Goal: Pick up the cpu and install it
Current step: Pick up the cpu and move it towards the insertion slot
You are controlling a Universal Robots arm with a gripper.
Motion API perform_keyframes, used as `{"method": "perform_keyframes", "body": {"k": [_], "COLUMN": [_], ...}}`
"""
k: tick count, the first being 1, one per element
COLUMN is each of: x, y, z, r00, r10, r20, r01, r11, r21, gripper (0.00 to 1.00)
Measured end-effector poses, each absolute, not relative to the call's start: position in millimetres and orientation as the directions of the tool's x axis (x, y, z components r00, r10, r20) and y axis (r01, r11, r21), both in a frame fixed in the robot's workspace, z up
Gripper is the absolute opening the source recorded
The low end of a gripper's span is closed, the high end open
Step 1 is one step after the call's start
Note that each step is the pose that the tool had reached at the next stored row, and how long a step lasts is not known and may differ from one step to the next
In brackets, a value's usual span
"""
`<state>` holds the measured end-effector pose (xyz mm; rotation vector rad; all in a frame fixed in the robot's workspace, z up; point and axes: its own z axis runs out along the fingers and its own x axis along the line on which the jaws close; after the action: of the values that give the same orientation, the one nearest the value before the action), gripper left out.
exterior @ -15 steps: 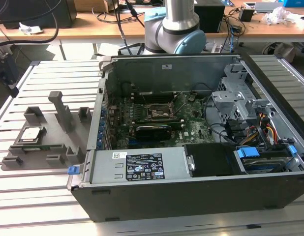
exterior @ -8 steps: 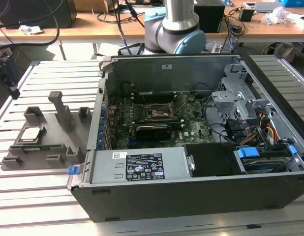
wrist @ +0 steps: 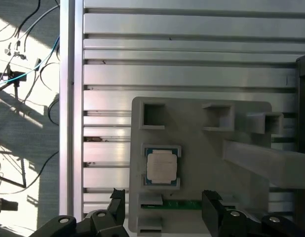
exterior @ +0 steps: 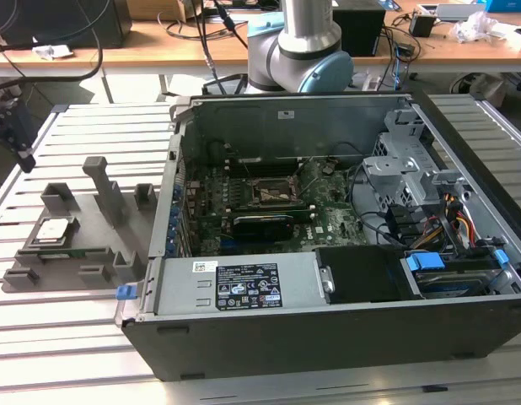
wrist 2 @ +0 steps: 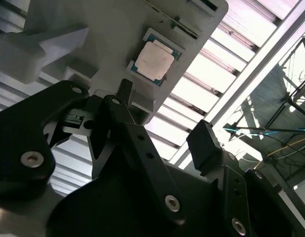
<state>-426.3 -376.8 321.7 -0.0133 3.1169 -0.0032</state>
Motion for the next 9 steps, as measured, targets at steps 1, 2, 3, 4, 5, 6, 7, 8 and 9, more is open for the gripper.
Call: {"method": "perform_keyframes", "body": {"k": [1, 2, 3, 4, 5, 6, 7, 8, 9], "x": [-426.3, -426.3, -426.3, -426.3, -426.3, -426.3, -426.3, -426.3, -426.3], "y": [-376.8, -376.8, -376.8, -376.8, -376.8, -376.8, -376.8, -376.8, -376.8], "z": [320.9, 320.3, 319.9, 319.3, 318.9, 318.3, 317.8, 317.3, 316.8], "r00": [-1.0, -1.0, -1.0, -1.0, -1.0, -1.0, -1.0, -1.0, -1.0], "r10": [-0.009, -0.009, -0.009, -0.009, -0.009, -0.009, -0.009, -0.009, -0.009], "r20": [-0.025, -0.025, -0.025, -0.025, -0.025, -0.025, -0.025, -0.025, -0.025], "r01": [-0.009, -0.009, -0.009, -0.009, -0.009, -0.009, -0.009, -0.009, -0.009], "r11": [1.0, 1.0, 1.0, 1.0, 1.0, 1.0, 1.0, 1.0, 1.0], "r21": [-0.002, -0.002, -0.002, -0.002, -0.002, -0.002, -0.002, -0.002, -0.002], "gripper": [0.72, 0.72, 0.72, 0.72, 0.72, 0.72, 0.72, 0.72, 0.72]}}
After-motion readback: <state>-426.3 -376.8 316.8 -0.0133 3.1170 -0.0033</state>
